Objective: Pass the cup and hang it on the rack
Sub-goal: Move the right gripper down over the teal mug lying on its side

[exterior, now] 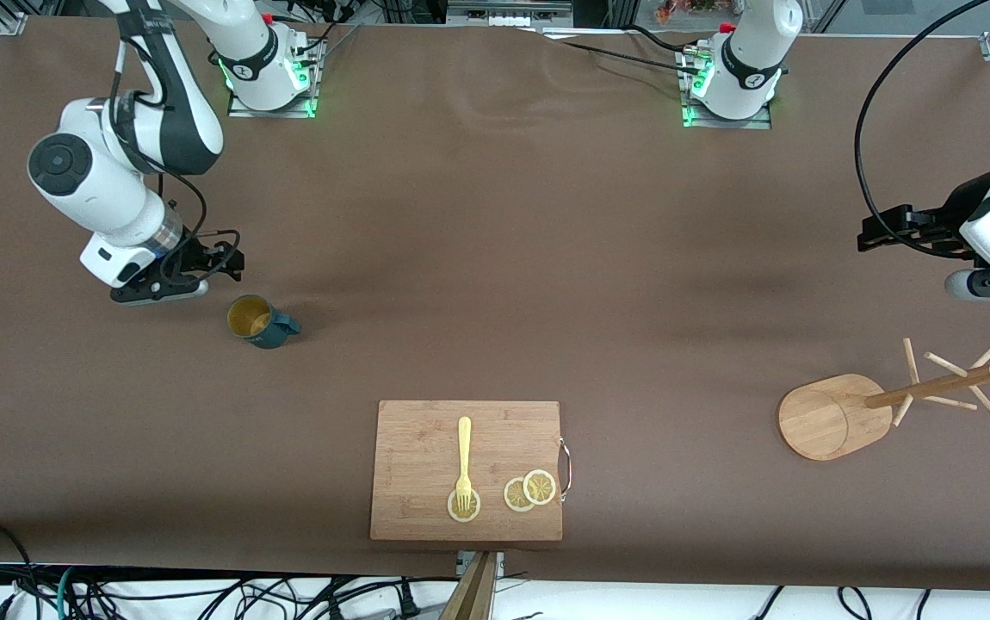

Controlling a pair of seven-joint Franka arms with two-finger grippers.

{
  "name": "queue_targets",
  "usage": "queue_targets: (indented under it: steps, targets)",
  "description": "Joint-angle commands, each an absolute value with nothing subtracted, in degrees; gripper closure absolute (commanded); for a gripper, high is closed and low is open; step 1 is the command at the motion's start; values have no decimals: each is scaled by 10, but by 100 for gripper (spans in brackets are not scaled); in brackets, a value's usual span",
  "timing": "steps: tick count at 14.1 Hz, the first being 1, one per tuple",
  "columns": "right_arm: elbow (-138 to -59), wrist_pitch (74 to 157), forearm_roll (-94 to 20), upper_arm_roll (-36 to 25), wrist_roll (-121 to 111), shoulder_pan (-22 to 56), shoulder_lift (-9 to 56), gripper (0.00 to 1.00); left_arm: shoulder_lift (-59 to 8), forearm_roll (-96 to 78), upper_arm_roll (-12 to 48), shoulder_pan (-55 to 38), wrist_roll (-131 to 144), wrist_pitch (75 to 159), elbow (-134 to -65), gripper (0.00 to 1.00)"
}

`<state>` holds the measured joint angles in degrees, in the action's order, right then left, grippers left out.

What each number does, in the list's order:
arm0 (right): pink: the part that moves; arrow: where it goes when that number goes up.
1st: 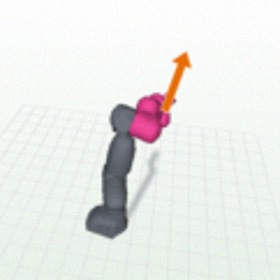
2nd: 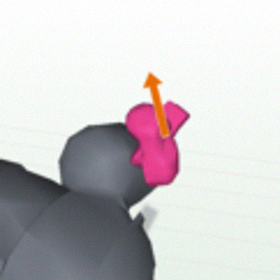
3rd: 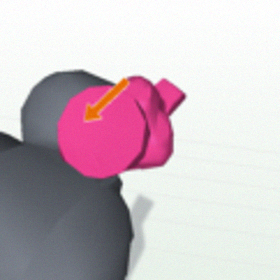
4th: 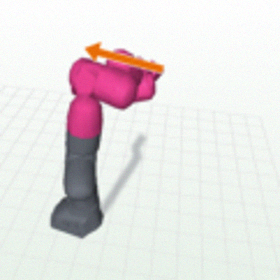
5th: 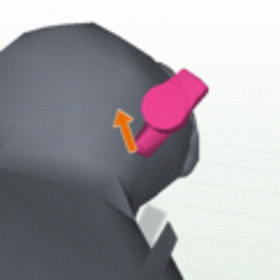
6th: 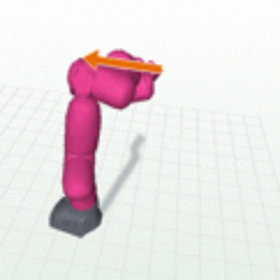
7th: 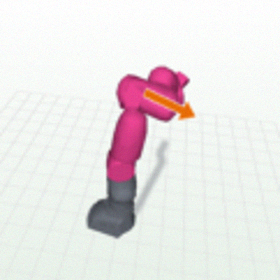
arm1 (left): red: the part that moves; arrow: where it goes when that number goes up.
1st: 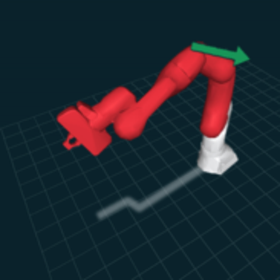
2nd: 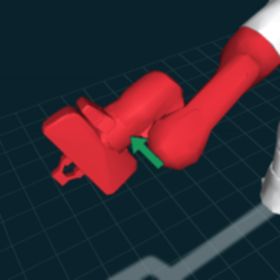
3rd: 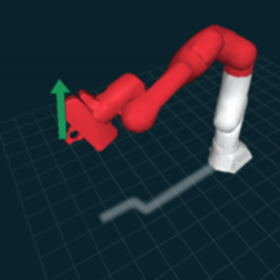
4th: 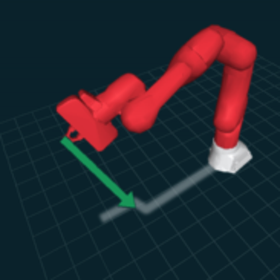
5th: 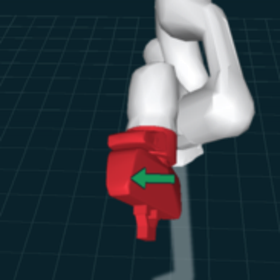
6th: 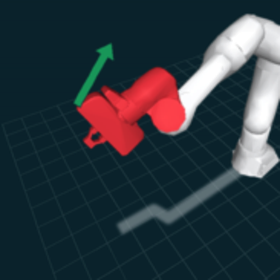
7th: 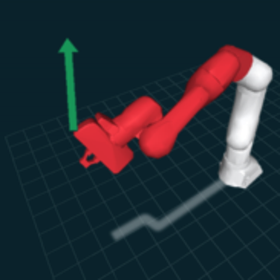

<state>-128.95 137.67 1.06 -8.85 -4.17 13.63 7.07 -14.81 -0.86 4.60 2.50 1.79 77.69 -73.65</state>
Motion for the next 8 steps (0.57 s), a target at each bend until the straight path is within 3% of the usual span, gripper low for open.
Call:
queue_targets:
  steps: [1, 5, 8]
  targets:
    - [-1280, 1422, 11, -88, -33, 133, 113, 0, -156, -11, 45, 27, 7, 769, -717, 0]
    - [-1267, 1424, 11, -88, -36, 129, 127, 1, -171, -11, 45, 25, 8, 774, -717, 0]
    - [-1224, 1424, 10, -87, -38, 128, 173, 1, -174, -10, 43, 21, 11, 775, -716, 0]
